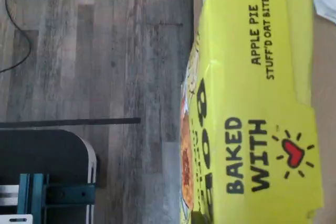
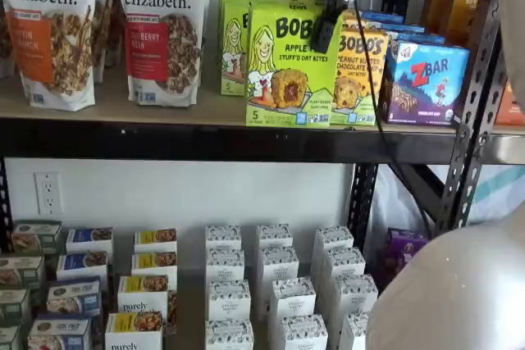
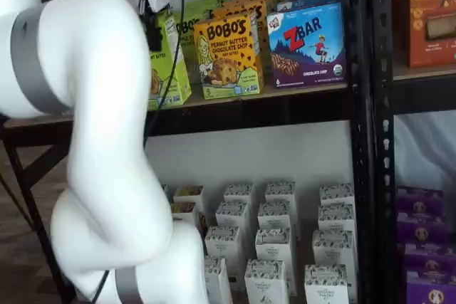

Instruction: Pick the green box on the top shelf, the fourth from the left

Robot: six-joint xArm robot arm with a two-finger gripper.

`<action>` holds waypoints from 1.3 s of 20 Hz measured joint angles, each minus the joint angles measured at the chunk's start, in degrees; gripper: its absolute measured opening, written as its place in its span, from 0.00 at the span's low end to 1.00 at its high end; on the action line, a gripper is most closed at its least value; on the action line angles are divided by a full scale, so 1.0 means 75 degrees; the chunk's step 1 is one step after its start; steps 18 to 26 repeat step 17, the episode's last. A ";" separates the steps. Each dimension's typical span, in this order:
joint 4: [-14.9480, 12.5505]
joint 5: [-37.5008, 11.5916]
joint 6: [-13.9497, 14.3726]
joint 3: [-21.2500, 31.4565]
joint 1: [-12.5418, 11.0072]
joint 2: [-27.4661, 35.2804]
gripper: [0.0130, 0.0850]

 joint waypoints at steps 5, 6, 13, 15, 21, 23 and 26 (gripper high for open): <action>0.0010 0.0101 -0.0175 0.0446 -0.0192 -0.0499 0.17; 0.0010 0.0120 -0.0209 0.0532 -0.0229 -0.0595 0.17; 0.0041 0.0238 -0.0419 0.1021 -0.0471 -0.1154 0.17; 0.0069 0.0266 -0.0484 0.1155 -0.0551 -0.1307 0.17; 0.0114 0.0256 -0.0547 0.1305 -0.0633 -0.1477 0.17; 0.0114 0.0256 -0.0547 0.1305 -0.0633 -0.1477 0.17; 0.0114 0.0256 -0.0547 0.1305 -0.0633 -0.1477 0.17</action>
